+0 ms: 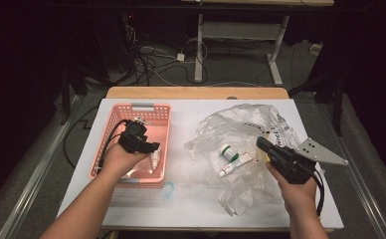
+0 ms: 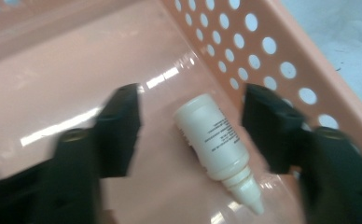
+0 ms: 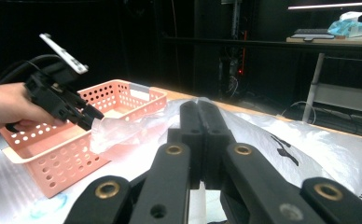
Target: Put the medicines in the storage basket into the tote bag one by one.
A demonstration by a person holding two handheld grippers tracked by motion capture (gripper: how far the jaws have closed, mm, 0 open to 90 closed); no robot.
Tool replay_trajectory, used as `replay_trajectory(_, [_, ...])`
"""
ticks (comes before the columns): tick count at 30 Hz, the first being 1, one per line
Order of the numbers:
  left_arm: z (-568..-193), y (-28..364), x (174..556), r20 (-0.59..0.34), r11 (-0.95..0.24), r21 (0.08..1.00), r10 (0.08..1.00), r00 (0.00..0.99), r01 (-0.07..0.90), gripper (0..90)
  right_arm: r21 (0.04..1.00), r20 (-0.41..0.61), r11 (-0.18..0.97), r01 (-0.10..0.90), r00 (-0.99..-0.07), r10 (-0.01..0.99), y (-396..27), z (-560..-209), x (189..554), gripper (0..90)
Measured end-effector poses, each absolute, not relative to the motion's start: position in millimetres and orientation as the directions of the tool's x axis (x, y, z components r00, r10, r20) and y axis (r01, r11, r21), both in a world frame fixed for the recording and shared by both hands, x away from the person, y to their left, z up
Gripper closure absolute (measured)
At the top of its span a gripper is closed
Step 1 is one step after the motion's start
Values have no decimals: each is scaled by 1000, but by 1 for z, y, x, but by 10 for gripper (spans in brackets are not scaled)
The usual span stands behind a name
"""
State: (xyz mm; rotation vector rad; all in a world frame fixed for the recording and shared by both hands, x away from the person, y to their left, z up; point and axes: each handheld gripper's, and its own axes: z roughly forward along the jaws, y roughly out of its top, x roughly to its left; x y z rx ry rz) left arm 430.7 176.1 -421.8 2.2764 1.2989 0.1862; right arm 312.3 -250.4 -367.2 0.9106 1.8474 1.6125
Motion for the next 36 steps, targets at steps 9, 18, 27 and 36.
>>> replay_trajectory(9, [-442, 167, 441, -165, -453, 348, 832, 529, 821, 428, 987, 48, 59, 146, -637, 770, -252, -367, 313, 900])
replay_trajectory(18, [-444, 161, 437, -113, -506, 334, 816, 567, 795, 587, 987, 53, 57, 151, -636, 770, -251, -366, 311, 900])
replay_trajectory(27, [-425, 170, 426, -123, -496, 435, 794, 595, 752, 588, 988, 48, 58, 145, -636, 771, -253, -366, 312, 900])
replay_trajectory(36, [-403, 183, 402, -98, -483, 540, 777, 621, 689, 588, 987, 48, 60, 146, -637, 769, -251, -366, 311, 900])
